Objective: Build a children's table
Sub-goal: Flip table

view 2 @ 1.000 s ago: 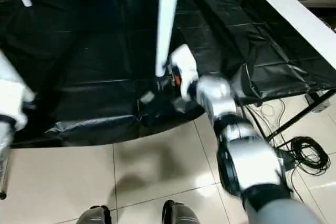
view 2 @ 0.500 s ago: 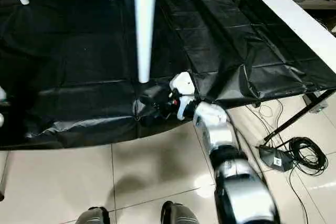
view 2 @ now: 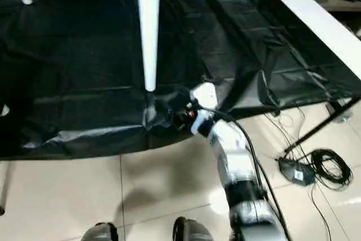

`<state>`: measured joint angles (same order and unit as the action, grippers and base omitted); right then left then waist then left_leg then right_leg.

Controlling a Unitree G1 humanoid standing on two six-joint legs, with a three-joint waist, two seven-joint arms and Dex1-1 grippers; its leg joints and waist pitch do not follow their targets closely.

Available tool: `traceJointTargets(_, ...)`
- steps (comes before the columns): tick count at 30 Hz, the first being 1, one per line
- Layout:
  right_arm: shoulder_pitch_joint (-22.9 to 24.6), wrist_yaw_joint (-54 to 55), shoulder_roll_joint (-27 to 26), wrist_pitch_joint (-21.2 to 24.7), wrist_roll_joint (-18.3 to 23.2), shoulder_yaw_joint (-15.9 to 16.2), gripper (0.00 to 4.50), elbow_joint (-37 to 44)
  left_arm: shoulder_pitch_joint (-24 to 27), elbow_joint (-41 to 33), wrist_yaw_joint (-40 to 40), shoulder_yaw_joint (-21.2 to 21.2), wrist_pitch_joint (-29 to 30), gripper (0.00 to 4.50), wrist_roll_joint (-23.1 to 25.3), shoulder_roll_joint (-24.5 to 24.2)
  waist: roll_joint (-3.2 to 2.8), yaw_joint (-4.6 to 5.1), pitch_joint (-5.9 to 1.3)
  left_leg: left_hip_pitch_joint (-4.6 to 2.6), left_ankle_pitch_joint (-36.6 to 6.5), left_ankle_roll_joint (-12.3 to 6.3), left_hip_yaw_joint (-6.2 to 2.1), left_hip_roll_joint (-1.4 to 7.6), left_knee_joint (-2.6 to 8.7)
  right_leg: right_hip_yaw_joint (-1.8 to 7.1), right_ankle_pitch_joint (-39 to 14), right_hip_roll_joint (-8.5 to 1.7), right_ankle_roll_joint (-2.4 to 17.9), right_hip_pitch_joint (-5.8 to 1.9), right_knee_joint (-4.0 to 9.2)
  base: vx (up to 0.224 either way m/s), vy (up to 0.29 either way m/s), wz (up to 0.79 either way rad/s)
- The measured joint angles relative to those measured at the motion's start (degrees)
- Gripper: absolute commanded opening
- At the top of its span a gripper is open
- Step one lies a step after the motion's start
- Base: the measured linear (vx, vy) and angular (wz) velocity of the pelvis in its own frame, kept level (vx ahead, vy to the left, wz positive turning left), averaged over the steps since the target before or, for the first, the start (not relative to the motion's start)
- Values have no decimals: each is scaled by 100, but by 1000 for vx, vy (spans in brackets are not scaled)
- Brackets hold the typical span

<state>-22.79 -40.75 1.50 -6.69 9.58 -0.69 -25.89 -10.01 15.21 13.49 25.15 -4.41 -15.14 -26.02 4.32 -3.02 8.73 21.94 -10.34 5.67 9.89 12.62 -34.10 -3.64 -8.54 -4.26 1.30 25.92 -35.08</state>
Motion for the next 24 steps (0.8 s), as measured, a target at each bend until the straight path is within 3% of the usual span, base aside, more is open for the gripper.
traceJointTargets(7,750,360,-20,400,-37,234,387,1056,1163,-955,99,61,-612,348,-108,379,-36,-38,-27,-13,4,10,-2,5,0,-1,3,1,-4,-17,-1,0,0,0)
traceJointTargets(10,1069,811,-30,680,-315,286,387,1588,1865,-1694,221,157,-580,348,-321,577,-60,-45,-72,-11,3,11,-4,8,1,-2,6,2,-7,-20,5,0,0,0)
traceJointTargets(11,1294,1095,-30,798,-507,281,387,1879,2328,-2210,354,29,-519,348,-428,692,-81,-51,-111,-19,3,11,-4,7,2,2,-3,1,-21,-41,14,0,0,0)
traceJointTargets(13,1441,1522,-25,1070,-776,242,387,2113,2680,-2722,449,-378,-252,348,-500,776,-94,-81,-119,-65,-5,22,-4,6,6,6,-36,0,-75,-78,16,0,0,0)
traceJointTargets(15,1461,1838,-53,1294,-915,220,387,2339,2726,-3114,384,-960,-25,348,-358,915,-94,-149,-121,-85,-7,24,-5,4,23,18,-47,0,-92,-101,16,0,0,0)
traceJointTargets(18,1510,2025,-140,1406,-928,247,387,2560,2437,-3223,49,-1496,156,348,43,1336,-94,-172,-142,-91,-7,24,-13,3,34,16,-52,1,-101,-104,18,0,0,0)
traceJointTargets(24,1510,2032,-66,1524,-939,348,387,2480,2127,-3127,-472,-1676,490,348,368,1730,-132,12,-174,-79,-7,24,-60,-27,38,-25,-51,2,-102,-107,89,-17,-2,-1)
